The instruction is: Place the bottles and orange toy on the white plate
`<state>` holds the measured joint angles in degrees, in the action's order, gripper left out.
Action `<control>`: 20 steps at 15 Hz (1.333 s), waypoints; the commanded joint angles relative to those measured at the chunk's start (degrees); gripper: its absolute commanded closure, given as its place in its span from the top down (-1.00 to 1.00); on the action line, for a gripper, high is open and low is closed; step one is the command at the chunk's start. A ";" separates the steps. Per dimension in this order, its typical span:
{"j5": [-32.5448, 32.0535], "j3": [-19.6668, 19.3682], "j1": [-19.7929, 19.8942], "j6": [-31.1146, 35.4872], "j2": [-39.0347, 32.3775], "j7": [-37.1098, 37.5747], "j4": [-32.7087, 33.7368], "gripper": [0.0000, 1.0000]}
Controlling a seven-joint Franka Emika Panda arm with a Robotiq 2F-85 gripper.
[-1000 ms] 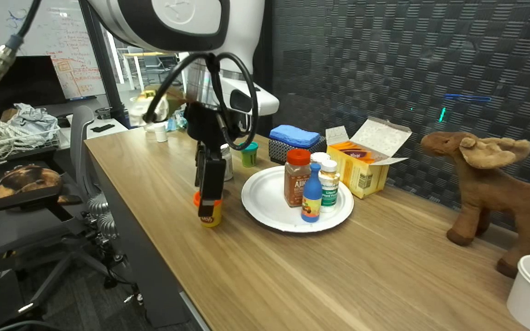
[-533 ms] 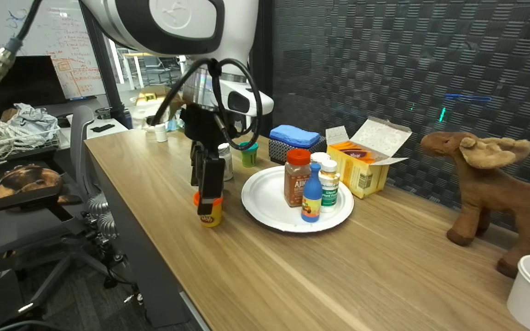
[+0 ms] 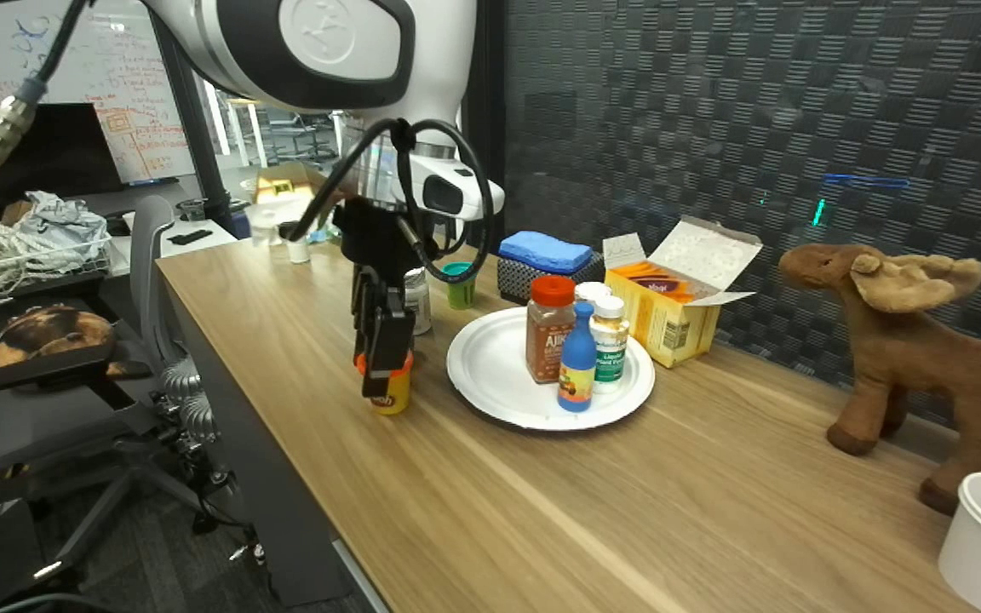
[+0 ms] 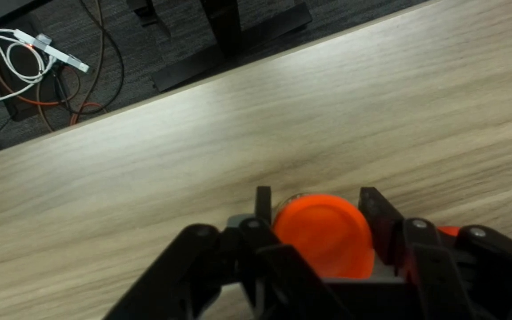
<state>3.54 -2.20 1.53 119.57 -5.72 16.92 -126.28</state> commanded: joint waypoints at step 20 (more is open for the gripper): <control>-3.48 -2.85 1.96 1.93 -2.40 5.79 9.11 -0.45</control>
<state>0.13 -4.64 3.23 121.07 -5.37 21.36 -121.36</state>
